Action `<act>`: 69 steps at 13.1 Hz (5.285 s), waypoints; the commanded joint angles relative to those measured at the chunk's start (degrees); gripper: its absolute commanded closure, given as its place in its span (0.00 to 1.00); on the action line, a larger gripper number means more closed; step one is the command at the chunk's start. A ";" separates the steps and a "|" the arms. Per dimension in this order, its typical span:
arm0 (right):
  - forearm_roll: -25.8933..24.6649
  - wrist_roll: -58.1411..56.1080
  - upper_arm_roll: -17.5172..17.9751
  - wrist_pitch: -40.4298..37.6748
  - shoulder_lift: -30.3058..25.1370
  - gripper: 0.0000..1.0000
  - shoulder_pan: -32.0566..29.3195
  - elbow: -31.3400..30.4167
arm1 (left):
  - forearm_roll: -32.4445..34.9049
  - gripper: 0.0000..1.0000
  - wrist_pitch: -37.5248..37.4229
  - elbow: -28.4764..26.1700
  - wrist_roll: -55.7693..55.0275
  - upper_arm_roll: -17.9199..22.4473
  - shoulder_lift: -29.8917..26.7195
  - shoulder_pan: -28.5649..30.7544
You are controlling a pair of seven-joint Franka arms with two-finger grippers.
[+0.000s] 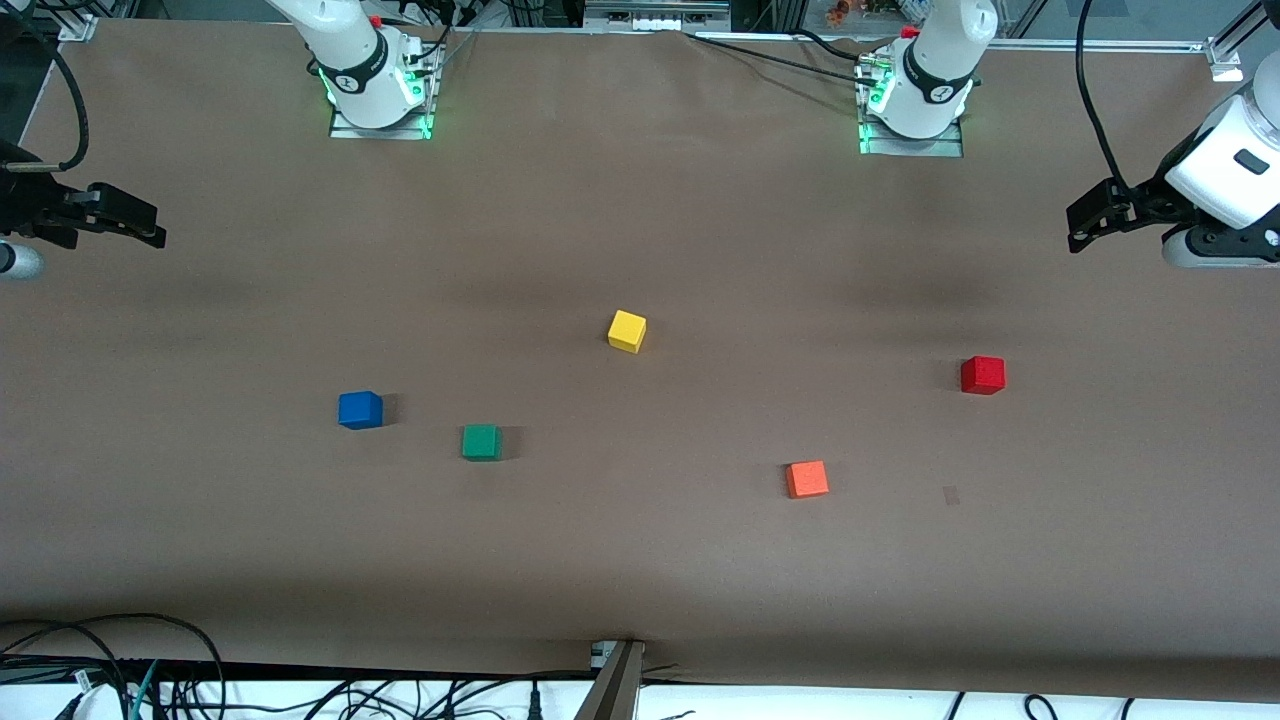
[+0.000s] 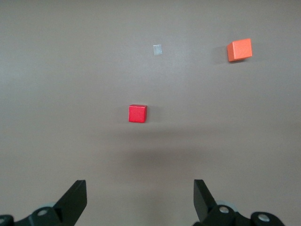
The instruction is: Pass red block to right arm, stack on blue
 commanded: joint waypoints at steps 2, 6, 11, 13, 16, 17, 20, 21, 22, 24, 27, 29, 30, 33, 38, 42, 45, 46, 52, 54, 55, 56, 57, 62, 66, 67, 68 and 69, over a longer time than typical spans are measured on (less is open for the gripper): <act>-0.65 -0.82 0.40 -0.53 0.79 0.00 -0.42 1.69 | -0.17 0.00 -0.72 0.59 2.58 -0.58 1.29 0.70; -0.65 -0.91 0.40 -0.53 0.88 0.00 -0.42 1.69 | -0.08 0.00 -0.02 0.85 2.49 -0.58 4.71 0.79; -0.65 -0.91 0.40 -0.53 1.14 0.00 -0.42 2.13 | -0.70 0.00 9.54 0.68 2.49 -0.23 13.58 0.97; -0.65 -1.00 0.40 -0.53 1.31 0.00 -0.42 2.21 | -0.26 0.00 12.45 0.59 2.58 -0.05 18.41 2.01; -0.65 -0.91 0.40 -0.53 1.49 0.00 -0.42 2.21 | 0.09 0.00 13.16 -0.29 3.54 -0.05 23.17 2.64; -0.65 -0.83 0.40 -0.53 1.49 0.00 -0.42 2.21 | 0.09 0.00 13.25 -0.38 3.72 0.03 24.39 3.25; -0.65 -0.91 0.40 -0.53 1.49 0.00 -0.42 2.21 | 0.09 0.00 14.82 -1.86 6.61 -0.05 25.90 5.88; -0.56 -0.91 0.40 -0.53 1.49 0.00 -0.42 2.21 | 0.18 0.00 16.92 -3.87 6.89 0.03 25.64 6.15; -0.56 -0.83 0.40 -0.53 1.49 0.00 -0.42 2.21 | 0.18 0.00 19.21 -6.07 6.89 0.04 25.46 6.24; -0.56 -0.30 0.40 -0.62 1.58 0.00 -0.42 2.13 | 0.18 0.00 28.84 -14.22 6.89 0.03 23.98 6.86; -0.47 -0.12 0.40 -0.62 1.75 0.00 -0.42 2.13 | 0.79 0.00 41.78 -24.00 7.06 0.12 22.82 6.94; -0.38 -0.03 0.40 -0.53 1.93 0.00 -0.42 2.13 | 3.78 0.00 45.93 -25.95 6.98 -0.05 23.26 8.08; -0.38 -0.03 0.40 -0.53 1.93 0.00 -0.42 2.13 | 3.79 0.00 46.99 -27.09 6.98 -0.05 23.26 8.09; -0.30 -0.03 0.40 -0.62 1.93 0.00 -0.42 2.13 | 3.87 0.00 50.68 -29.46 6.98 -0.05 23.70 8.09; -0.21 0.05 0.40 -0.53 2.28 0.00 -0.33 2.13 | 3.79 0.28 51.75 -30.53 6.71 -0.05 25.55 8.26; 0.14 0.05 0.40 -0.44 4.21 0.00 -0.24 2.13 | 2.47 0.93 51.31 -29.82 6.71 -0.40 25.46 9.40; 0.14 0.05 0.48 -0.44 5.18 0.00 0.02 2.13 | 2.38 1.00 49.83 -27.73 6.71 -0.67 24.24 9.41; 0.40 0.05 0.48 -0.44 5.27 0.00 -0.07 2.13 | 2.20 1.00 46.16 -26.06 6.80 -0.93 23.36 9.32; 4.08 -1.09 0.57 -0.53 7.29 0.00 -0.33 2.13 | -1.47 1.00 25.67 -10.77 6.89 -9.00 21.77 9.32; 9.96 -1.00 0.48 -0.53 8.86 0.00 -0.33 2.04 | -8.22 1.00 19.00 -5.76 6.89 -11.99 22.12 8.88; 13.81 -1.00 0.57 -0.62 10.18 0.00 -0.16 2.13 | -10.00 1.00 17.92 -4.26 7.06 -12.27 22.21 8.62; 17.33 -1.09 0.75 -1.05 11.32 0.00 0.02 2.04 | -11.32 1.00 17.91 -3.20 8.89 -13.23 22.21 8.53; 19.63 -1.09 0.92 -1.06 12.20 0.00 0.20 2.04 | -12.90 1.00 18.00 -2.15 12.83 -14.28 22.30 8.53; 42.02 -1.35 1.01 -1.49 18.88 0.00 0.46 1.60 | -30.11 1.00 21.32 -2.22 31.37 -15.70 24.49 7.04; 58.02 -2.23 1.01 -1.23 24.94 0.00 3.18 1.34 | -47.15 1.00 22.92 -2.14 47.54 -15.70 25.81 4.49; 62.59 -2.41 1.01 -0.88 26.61 0.00 3.71 1.42 | -50.41 0.98 22.57 -2.14 52.11 -15.70 25.99 4.48; 66.72 -3.45 1.01 -0.53 28.28 0.00 4.32 1.42 | -53.66 0.97 21.70 -2.31 59.03 -15.78 26.69 4.40; 70.24 -4.24 1.01 -0.35 29.43 0.00 4.85 1.42 | -58.13 0.98 21.69 -2.40 67.10 -15.96 27.48 4.05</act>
